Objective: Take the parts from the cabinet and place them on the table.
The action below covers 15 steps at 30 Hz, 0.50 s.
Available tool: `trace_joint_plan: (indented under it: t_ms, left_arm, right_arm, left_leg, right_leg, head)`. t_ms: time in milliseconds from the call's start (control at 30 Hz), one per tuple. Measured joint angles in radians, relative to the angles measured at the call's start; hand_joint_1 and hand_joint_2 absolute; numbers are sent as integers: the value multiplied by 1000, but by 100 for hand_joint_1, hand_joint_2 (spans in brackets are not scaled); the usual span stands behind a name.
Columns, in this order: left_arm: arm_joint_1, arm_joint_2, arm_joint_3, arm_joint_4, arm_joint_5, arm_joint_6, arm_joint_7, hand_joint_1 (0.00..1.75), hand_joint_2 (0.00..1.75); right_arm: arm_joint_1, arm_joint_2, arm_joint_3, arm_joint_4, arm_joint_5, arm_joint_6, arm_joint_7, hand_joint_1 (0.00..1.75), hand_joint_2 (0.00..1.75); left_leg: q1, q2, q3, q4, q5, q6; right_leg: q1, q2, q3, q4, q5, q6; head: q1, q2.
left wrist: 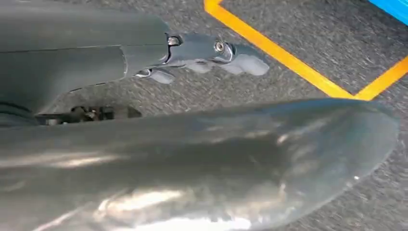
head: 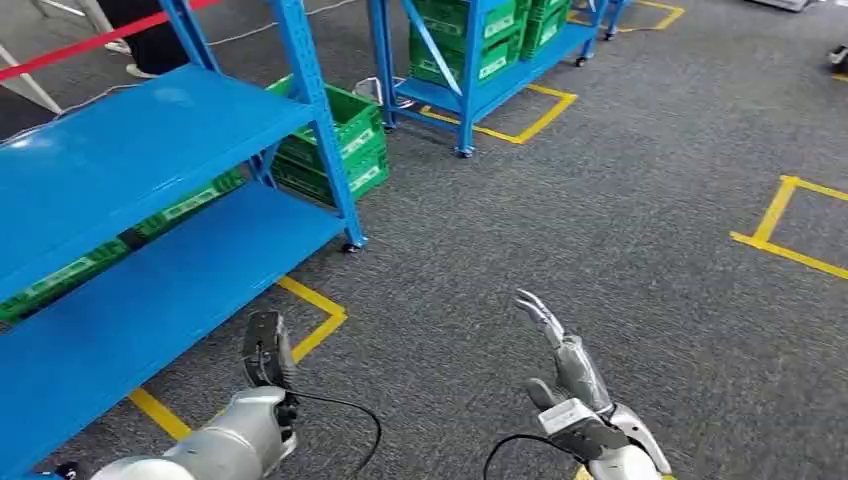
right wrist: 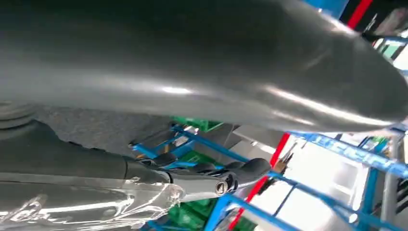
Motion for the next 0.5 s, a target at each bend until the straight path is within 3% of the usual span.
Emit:
trace_joint_plan:
  t_ms: [33, 67, 100, 133, 200, 233, 267, 300, 333, 367, 400, 433, 500]
  left_arm:
    - [4, 2, 0, 0, 0, -3, 0, 0, 0]
    - [8, 3, -1, 0, 0, -5, 0, 0, 0]
    - [7, 7, -3, 0, 0, -8, -3, 0, 0]
    - [8, 8, -5, 0, 2, -12, -9, 0, 0]
    - [18, 16, -6, 0, 12, -29, -26, 0, 0]
    - [29, 27, -5, 0, 23, -40, -36, 0, 0]
    - [42, 43, -5, 0, 32, -50, -43, 0, 0]
    - [57, 57, -4, 0, 42, -61, -51, 0, 0]
    - [70, 73, -2, -2, 46, -71, -58, 0, 0]
    - [83, 85, -1, -3, 56, -83, -67, 0, 0]
    - [92, 95, 0, -3, 63, -90, -72, 0, 0]
    - [97, 106, 3, -4, 69, -93, -74, 0, 0]
    - [120, 130, 6, -6, 82, -108, -80, 0, 0]
  right_arm:
    - [1, 0, -2, -3, 3, 2, 0, 0, 0]
    - [2, 0, -6, -7, 8, 5, 0, 0, 0]
    - [4, 0, -11, -9, 11, 7, -2, 0, 0]
    - [9, 0, -14, -11, 13, 9, -3, 0, 0]
    - [22, 1, -15, -11, 30, 9, -2, 0, 0]
    - [29, 3, -14, -11, 44, 6, 3, 0, 0]
    - [34, 10, -10, -11, 54, -1, 10, 0, 0]
    - [37, 16, -1, -11, 64, -8, 14, 0, 0]
    - [39, 22, 8, -14, 71, -15, 19, 0, 0]
    - [38, 29, 23, -14, 78, -25, 25, 0, 0]
    - [37, 33, 35, -14, 79, -32, 29, 0, 0]
    - [37, 36, 50, -13, 79, -37, 30, 0, 0]
    - [32, 39, 69, -13, 79, -42, 34, 0, 0]
  left_leg:
    - [0, -17, 0, -3, 4, 8]
    - [10, -29, 3, -8, 9, 15]
    - [13, -40, 3, -8, 10, 18]
    - [14, -54, 3, -8, 11, 23]
    - [14, -85, 3, -7, 11, 25]
    - [14, -99, 3, -7, 11, 25]
    - [14, -113, 3, -7, 12, 25]
    - [15, -125, 4, -7, 12, 24]
    - [17, -140, 4, -6, 13, 20]
    - [20, -156, 4, -4, 12, 14]
    - [20, -167, 1, -1, 10, 6]
    - [19, -181, -7, 9, 11, -1]
    - [28, -200, -14, -4, 22, -17]
  right_leg:
    - [-1, -16, 5, -2, -2, 6]
    - [-7, 13, -3, 4, -10, 16]
    - [-10, 77, -11, 37, -34, 20]
    - [-11, 106, -41, 106, -72, 22]
    - [-11, 121, -117, 267, -137, 24]
    - [-11, 122, -143, 310, -145, 24]
    - [-11, 122, -146, 304, -129, 23]
    - [-13, 123, -128, 259, -95, 21]
    - [-17, 127, -93, 183, -50, 20]
    - [-24, 154, -42, 78, -2, 24]
    - [-34, 212, -16, 29, -5, 28]
    - [-37, 224, -4, 10, -11, 24]
    - [-25, 205, -8, 17, -9, 10]
  head:
    - [-1, 0]
    - [0, 0]
    - [4, 0]
    - [8, 0]
    - [11, 0]
    - [10, 0]
    - [11, 0]
    - [10, 0]
    - [10, 0]
    - [10, 0]
    - [10, 0]
    - [9, 0]
    - [10, 0]
